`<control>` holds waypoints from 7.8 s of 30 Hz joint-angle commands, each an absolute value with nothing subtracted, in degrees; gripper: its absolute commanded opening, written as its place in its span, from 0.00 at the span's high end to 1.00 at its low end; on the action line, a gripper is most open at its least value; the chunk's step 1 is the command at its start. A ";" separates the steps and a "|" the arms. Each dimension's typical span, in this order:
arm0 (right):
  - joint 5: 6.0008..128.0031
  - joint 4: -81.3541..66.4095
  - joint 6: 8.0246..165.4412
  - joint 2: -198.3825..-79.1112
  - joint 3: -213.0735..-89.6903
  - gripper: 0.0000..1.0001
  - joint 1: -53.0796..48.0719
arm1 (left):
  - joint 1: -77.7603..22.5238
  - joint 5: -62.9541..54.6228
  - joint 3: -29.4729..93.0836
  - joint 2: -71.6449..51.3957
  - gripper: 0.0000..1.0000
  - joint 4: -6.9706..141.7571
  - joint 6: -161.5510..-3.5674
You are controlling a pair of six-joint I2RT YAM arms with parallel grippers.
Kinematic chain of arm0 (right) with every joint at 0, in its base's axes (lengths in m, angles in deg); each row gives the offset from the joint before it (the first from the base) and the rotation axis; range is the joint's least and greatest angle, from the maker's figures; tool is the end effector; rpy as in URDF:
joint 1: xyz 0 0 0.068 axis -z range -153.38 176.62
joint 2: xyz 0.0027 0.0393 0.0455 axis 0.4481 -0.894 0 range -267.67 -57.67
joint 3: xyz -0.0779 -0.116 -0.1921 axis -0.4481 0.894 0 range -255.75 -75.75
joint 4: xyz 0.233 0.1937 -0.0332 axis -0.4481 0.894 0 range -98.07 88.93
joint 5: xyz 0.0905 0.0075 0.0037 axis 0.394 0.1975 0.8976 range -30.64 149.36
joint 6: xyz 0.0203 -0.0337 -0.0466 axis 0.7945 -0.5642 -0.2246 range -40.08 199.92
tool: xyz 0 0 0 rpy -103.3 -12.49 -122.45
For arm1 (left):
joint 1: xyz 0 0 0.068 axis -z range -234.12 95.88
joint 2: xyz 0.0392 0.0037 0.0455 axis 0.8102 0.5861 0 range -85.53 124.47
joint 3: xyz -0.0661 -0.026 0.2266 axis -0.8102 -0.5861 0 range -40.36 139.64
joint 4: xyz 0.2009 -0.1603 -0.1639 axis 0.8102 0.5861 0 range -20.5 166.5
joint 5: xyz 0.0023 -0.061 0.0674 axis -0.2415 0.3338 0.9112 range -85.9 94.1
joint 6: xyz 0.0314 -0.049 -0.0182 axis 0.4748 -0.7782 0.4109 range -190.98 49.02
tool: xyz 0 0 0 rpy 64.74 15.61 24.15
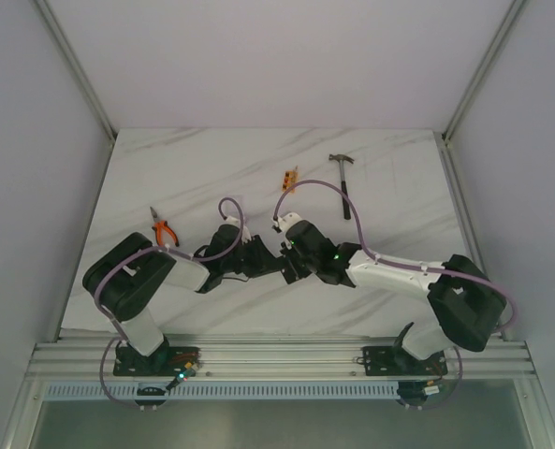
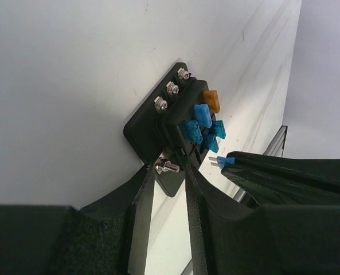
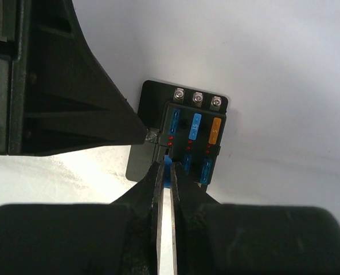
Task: Snap on the fuse box
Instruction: Install the fuse at the fuse box base.
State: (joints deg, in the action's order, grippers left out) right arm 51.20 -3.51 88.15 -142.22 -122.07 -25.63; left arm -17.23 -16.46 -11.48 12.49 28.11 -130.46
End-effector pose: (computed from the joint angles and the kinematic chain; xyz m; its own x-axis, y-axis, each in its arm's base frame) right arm 0.2202 0.2740 0.1260 -0.5145 -0.4331 -0.7401 -0.6520 0.7582 0.0096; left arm 0.2421 -0.2016 0.0338 -0.8874 -0.3425 -0.3086 0.0908 0.5264 -0.8454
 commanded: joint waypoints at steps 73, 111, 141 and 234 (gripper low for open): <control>45.07 -3.79 92.00 -146.81 -122.33 1.00 -28.02 | -16.04 -17.13 -10.08 15.01 0.75 27.31 -132.15; 42.67 -2.97 91.44 -148.48 -123.48 0.91 -29.43 | -16.06 -16.57 -9.70 14.81 0.76 28.46 -132.00; 46.34 7.56 93.13 -148.60 -132.07 0.76 -26.54 | -16.06 -16.47 -9.51 14.24 0.75 29.25 -131.67; 41.70 15.33 101.03 -150.99 -141.18 0.52 -22.18 | -20.44 12.47 -17.81 -25.19 0.30 62.38 -120.89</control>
